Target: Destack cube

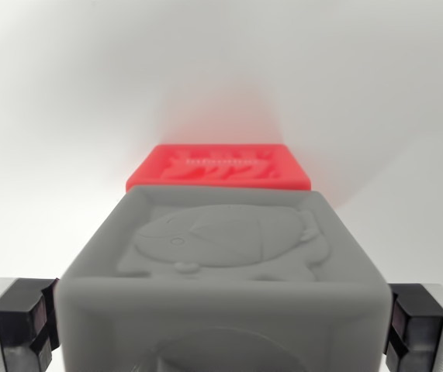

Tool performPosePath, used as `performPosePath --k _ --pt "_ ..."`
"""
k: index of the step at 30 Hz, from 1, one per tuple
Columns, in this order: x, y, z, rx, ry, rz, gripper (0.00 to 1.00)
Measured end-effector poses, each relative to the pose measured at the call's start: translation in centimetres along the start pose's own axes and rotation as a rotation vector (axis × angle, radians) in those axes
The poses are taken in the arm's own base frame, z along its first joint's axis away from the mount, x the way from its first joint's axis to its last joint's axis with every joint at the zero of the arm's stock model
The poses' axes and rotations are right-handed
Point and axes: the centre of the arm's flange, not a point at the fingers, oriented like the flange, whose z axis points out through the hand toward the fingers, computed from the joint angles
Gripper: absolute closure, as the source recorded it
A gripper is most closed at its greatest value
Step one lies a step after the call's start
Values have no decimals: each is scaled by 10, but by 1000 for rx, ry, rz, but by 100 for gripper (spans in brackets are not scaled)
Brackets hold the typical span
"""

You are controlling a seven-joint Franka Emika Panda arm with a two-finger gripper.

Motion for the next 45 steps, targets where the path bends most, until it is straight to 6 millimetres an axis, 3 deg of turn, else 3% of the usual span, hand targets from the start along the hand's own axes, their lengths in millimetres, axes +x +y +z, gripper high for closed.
performPosePath --k 36,45 --pt "0 0 -1 1 0 0 100" --pt "0 -1 -9 5 -1 0 100"
